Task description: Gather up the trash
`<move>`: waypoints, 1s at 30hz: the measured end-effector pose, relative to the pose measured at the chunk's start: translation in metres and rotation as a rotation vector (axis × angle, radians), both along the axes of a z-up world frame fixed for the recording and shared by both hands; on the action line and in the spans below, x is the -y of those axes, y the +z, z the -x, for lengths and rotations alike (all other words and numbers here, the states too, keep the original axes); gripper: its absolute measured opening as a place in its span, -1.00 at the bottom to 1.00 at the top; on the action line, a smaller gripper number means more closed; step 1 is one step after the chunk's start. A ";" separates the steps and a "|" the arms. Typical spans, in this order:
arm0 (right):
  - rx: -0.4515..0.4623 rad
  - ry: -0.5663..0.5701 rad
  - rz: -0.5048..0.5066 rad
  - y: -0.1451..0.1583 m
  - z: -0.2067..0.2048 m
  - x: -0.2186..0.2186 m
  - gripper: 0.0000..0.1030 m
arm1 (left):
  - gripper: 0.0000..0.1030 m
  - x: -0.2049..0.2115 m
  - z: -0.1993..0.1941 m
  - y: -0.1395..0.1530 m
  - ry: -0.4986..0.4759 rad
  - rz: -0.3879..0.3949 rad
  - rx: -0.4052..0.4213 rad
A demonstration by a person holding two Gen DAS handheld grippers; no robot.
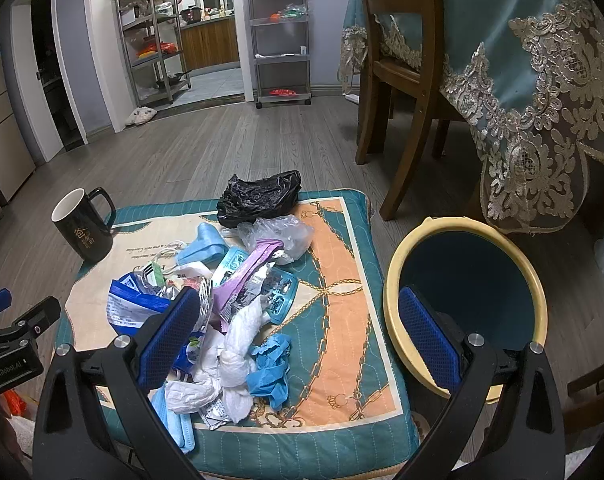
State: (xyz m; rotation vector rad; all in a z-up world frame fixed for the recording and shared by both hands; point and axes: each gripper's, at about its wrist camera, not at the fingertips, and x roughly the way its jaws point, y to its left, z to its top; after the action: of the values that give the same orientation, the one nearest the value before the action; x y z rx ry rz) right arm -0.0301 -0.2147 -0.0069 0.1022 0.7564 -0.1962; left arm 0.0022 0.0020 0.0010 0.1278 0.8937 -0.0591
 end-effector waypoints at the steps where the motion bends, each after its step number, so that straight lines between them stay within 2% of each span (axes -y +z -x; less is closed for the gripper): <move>1: 0.000 0.000 0.001 0.000 0.000 0.000 0.89 | 0.93 0.000 0.000 -0.001 0.001 0.000 -0.001; 21: -0.002 0.000 0.004 -0.001 0.000 0.000 0.89 | 0.93 -0.003 -0.001 -0.004 0.009 0.007 -0.011; 27: -0.010 -0.006 0.014 -0.004 0.000 0.000 0.89 | 0.93 -0.006 -0.002 -0.003 0.008 0.049 -0.004; 30: -0.020 -0.017 0.005 -0.002 -0.008 0.005 0.89 | 0.93 -0.003 -0.010 0.006 -0.035 0.070 0.028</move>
State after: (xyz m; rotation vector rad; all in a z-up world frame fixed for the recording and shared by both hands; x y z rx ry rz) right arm -0.0225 -0.2202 -0.0093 0.1017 0.7750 -0.2157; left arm 0.0125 0.0053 0.0069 0.0793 0.8603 -0.1211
